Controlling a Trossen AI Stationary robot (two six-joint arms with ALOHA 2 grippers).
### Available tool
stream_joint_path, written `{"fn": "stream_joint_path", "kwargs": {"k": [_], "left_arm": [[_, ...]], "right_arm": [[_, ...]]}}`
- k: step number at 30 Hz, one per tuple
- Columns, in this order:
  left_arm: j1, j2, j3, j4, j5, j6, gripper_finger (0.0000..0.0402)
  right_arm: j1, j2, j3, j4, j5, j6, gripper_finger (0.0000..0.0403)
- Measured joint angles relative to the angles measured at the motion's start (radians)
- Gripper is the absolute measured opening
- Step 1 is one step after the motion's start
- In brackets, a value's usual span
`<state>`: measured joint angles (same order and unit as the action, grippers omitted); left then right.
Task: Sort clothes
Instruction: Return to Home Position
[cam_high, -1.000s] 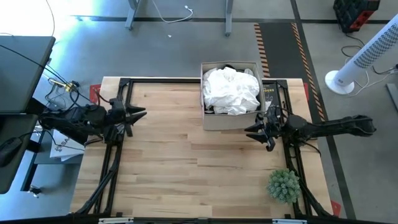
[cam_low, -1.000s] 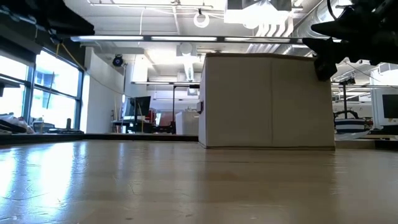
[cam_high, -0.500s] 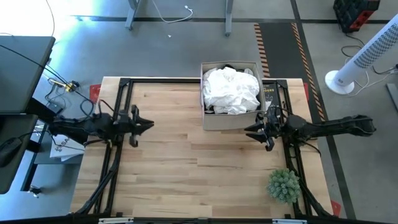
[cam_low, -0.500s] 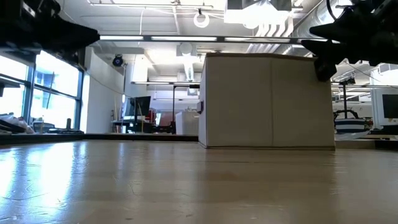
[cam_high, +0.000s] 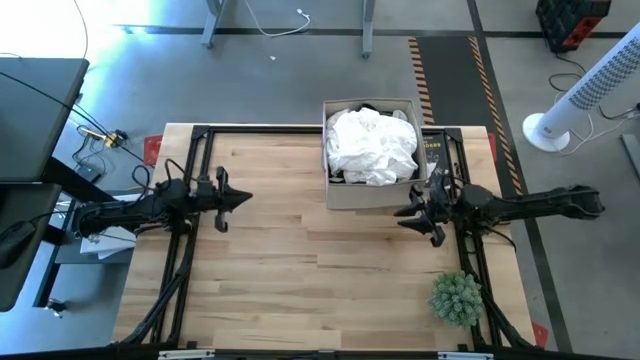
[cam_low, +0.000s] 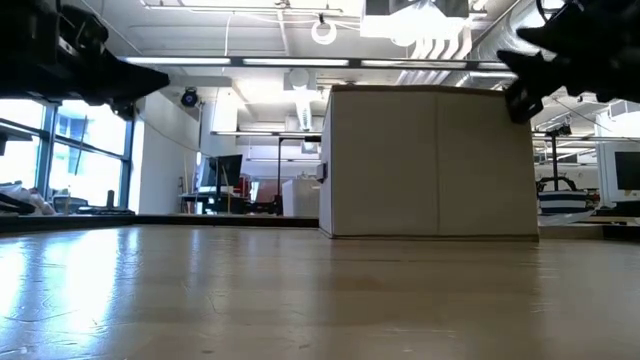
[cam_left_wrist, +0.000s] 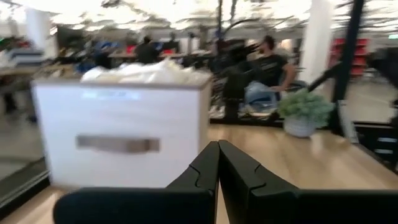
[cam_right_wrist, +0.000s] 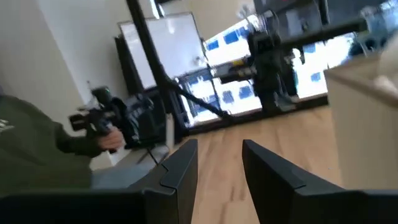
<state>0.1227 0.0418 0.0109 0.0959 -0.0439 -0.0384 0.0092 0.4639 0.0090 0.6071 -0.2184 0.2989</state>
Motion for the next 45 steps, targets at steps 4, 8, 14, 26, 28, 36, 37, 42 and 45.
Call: {"fn": "stream_joint_path", "kwargs": {"k": [4, 8, 14, 26, 28, 36, 37, 42, 45], "left_arm": [[0.001, 0.0, 0.0, -0.011, 0.015, -0.038, 0.0007], [0.001, 0.0, 0.0, -0.017, 0.015, -0.038, 0.0007], [0.001, 0.0, 0.0, -0.025, 0.009, -0.038, 0.0007], [0.001, 0.002, 0.001, -0.031, 0.006, -0.037, 0.0007], [0.001, 0.002, 0.001, -0.031, 0.005, -0.037, 0.0007], [0.001, 0.002, 0.001, -0.032, 0.006, -0.037, 0.0007], [0.001, 0.002, 0.001, -0.032, 0.006, -0.037, 0.0007], [0.0, 0.0, 0.001, -0.033, 0.006, -0.037, 0.0007], [-0.022, -0.04, 0.001, -0.049, 0.001, -0.037, 0.0007]], "right_arm": [[0.007, -0.078, 0.0, -0.06, 0.012, -0.063, 0.0121], [0.007, -0.193, 0.0, -0.21, 0.003, -0.048, 0.0121], [0.008, -0.395, 0.0, -0.383, 0.036, -0.075, 0.0121], [0.011, -0.431, 0.001, -0.582, 0.11, 0.066, 0.0121], [0.011, -0.423, 0.001, -0.582, 0.109, 0.086, 0.0121], [0.011, -0.419, 0.001, -0.582, 0.109, 0.086, 0.0121], [0.011, -0.419, 0.001, -0.582, 0.109, 0.086, 0.0121], [0.011, -0.419, 0.001, -0.582, 0.109, 0.086, 0.0121], [0.012, -0.428, 0.001, -0.583, 0.109, 0.086, 0.0121]]}}
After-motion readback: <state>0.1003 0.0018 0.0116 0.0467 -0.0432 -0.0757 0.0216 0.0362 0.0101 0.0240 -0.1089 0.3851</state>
